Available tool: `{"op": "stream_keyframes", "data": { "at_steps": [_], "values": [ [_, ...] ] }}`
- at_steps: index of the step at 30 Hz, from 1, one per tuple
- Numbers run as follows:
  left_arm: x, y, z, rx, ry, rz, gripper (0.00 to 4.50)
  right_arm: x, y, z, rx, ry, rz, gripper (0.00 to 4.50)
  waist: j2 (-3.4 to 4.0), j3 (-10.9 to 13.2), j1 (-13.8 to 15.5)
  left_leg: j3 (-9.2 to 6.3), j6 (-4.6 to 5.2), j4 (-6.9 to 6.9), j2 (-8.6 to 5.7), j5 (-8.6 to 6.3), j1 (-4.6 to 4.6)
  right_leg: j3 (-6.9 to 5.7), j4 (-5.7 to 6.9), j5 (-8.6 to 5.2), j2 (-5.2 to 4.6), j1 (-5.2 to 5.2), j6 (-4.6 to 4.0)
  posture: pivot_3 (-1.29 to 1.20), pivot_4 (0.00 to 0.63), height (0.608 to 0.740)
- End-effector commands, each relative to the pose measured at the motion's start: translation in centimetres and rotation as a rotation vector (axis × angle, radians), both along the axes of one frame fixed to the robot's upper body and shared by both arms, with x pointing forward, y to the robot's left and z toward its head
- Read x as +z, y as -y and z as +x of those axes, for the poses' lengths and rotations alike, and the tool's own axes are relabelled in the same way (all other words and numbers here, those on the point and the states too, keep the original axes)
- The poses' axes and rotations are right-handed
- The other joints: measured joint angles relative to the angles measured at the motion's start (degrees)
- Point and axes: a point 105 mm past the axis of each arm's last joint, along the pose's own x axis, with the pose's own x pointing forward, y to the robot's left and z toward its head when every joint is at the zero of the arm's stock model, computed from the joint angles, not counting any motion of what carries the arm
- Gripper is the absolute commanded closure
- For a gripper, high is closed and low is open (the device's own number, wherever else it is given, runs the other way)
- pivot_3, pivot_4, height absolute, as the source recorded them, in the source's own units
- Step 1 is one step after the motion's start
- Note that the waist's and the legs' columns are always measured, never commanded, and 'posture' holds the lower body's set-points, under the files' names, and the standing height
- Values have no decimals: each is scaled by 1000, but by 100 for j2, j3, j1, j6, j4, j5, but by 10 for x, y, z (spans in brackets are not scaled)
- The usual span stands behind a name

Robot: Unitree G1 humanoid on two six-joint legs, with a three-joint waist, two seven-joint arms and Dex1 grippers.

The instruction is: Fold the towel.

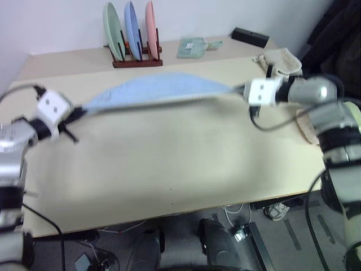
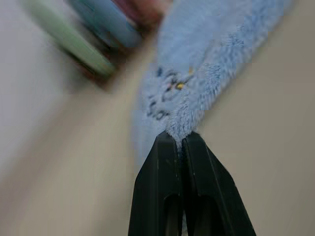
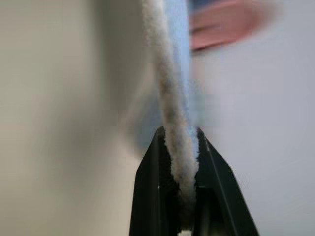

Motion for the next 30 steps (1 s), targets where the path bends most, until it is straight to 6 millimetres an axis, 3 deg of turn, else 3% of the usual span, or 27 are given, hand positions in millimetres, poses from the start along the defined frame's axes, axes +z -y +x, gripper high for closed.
{"op": "stream_keyframes", "data": {
  "at_steps": [1,4,7,13,17,30],
  "values": [
    [20,3,-32,-28,-21,28,4500,20,5,-30,23,-51,14,4481,7,10,63,10,4,6,-2,-2,3,10,-6,0,-1,-3,0,0,150,740],
    [4,8,-65,-44,-160,11,4500,-3,7,-58,27,-196,0,4481,5,10,143,16,4,16,2,-2,19,13,-2,1,3,12,-4,0,150,740],
    [-4,13,-78,-34,-227,4,4500,-14,6,-68,14,-229,-12,4481,-2,4,202,23,5,13,5,-4,83,14,-12,-12,3,78,-21,0,150,740],
    [-7,25,-77,-39,-232,-14,4500,-28,-6,-78,19,-276,-4,4481,-4,4,229,32,6,13,5,-4,107,21,-13,-13,3,101,-23,0,150,740],
    [-10,31,-77,-50,-250,-30,4500,-33,-9,-87,26,-320,-7,3283,-5,4,229,33,11,9,5,-8,106,22,-18,-4,3,99,-4,0,150,740],
    [-13,40,-77,-57,-262,-42,4500,-44,-11,-97,13,-349,6,3283,-7,4,234,35,12,10,5,-8,107,22,-18,-6,3,99,-8,0,150,740]
  ]
}}
